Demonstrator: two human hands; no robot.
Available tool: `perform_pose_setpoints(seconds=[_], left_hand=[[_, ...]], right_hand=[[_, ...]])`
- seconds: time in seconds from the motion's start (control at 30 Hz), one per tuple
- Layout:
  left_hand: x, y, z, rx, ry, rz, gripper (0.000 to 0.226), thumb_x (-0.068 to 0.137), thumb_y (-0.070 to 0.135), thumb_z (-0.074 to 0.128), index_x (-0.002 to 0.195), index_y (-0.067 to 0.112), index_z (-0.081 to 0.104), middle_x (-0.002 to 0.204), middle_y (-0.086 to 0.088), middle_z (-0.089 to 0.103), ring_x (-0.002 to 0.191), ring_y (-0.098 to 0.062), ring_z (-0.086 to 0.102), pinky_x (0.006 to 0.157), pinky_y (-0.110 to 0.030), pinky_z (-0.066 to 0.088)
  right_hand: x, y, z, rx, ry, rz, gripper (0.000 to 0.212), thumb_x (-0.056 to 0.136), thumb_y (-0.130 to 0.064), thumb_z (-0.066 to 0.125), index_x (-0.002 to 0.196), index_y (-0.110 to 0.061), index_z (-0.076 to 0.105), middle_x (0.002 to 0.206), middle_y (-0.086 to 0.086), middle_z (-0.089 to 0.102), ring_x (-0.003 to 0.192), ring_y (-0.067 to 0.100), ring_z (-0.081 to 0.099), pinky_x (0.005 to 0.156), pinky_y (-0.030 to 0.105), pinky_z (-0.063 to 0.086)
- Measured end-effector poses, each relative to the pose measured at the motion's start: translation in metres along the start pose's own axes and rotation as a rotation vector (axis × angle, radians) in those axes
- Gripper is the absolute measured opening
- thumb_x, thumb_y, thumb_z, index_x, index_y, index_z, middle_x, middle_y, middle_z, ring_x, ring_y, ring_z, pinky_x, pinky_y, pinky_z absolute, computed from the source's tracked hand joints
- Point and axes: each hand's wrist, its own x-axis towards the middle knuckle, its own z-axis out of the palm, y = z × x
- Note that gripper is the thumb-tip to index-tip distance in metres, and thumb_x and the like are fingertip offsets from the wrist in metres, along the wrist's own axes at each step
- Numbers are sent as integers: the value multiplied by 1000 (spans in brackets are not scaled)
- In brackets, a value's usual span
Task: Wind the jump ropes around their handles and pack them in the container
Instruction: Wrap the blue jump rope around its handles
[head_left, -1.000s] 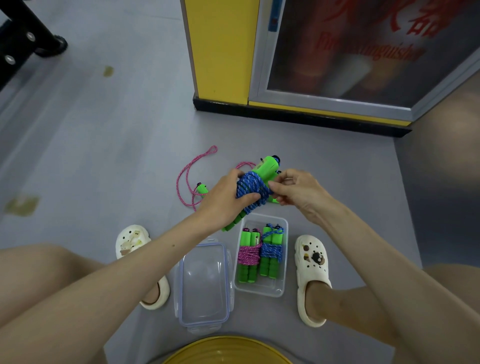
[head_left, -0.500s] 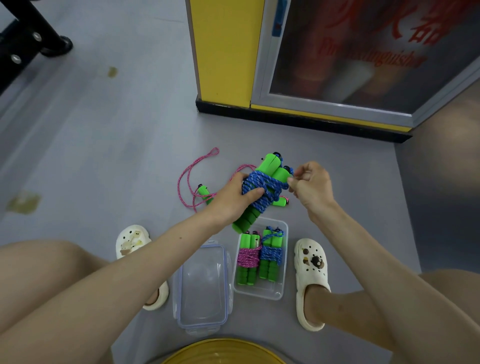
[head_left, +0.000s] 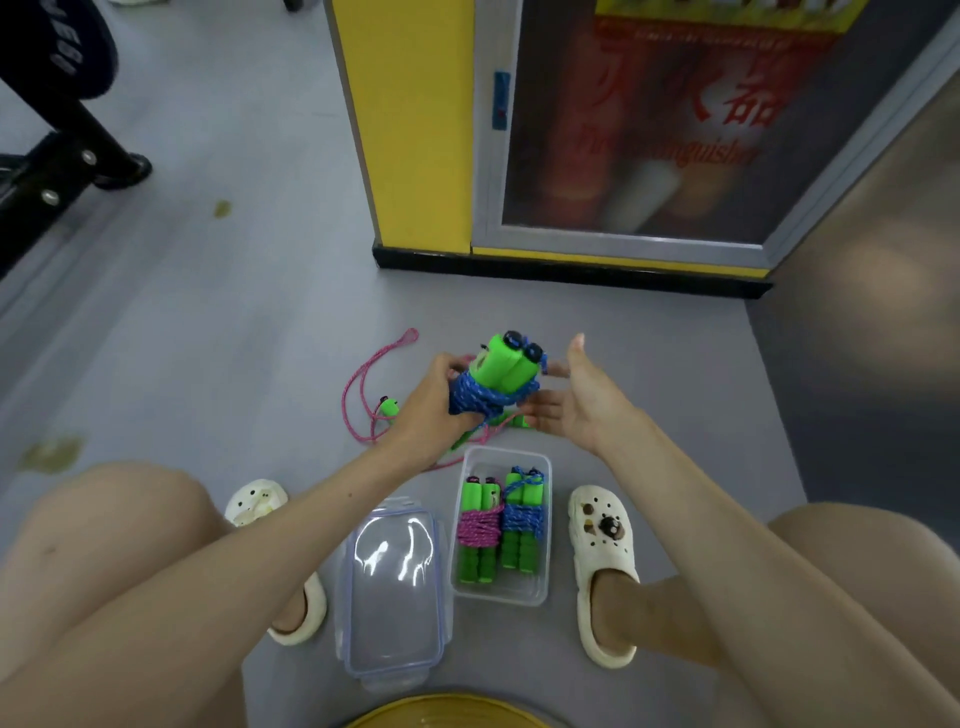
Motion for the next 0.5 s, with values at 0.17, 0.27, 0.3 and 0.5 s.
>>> perform_pose_setpoints(seconds=[0.17, 0.27, 0.3, 0.5], left_hand=[[-5, 5, 21, 526, 74, 459, 47, 61, -13, 69, 102, 5, 55, 95, -13, 61, 83, -32, 57, 72, -32, 34], [-2, 1, 36, 653, 104, 542, 52, 58, -10, 63, 105, 8, 50, 102, -13, 58, 95, -28, 50, 86, -33, 34], [-2, -2, 43, 663, 132, 491, 59, 59, -9, 65, 112, 9, 46, 109, -15, 55, 101, -30, 49, 90, -36, 36], [15, 24, 62, -85, 117, -399, 59, 93, 10, 51, 146, 10, 25, 143, -16, 29, 128, -32, 37, 105, -38, 34]], right_hand=[[-10, 14, -24, -140, -147, 170, 53, 90, -59, 45, 99, -9, 58, 85, 14, 65, 68, 23, 63, 57, 28, 50], [-11, 28, -31, -160, -131, 125, 25, 87, -32, 65, 86, -7, 60, 66, 6, 68, 52, 14, 63, 46, 21, 50], [-10, 32, -34, -131, -103, 88, 22, 85, -26, 68, 83, -5, 60, 60, 6, 68, 48, 13, 64, 44, 20, 50], [7, 54, -50, -54, 106, -60, 31, 83, -22, 72, 101, 2, 66, 79, 10, 67, 59, 15, 63, 47, 22, 51]])
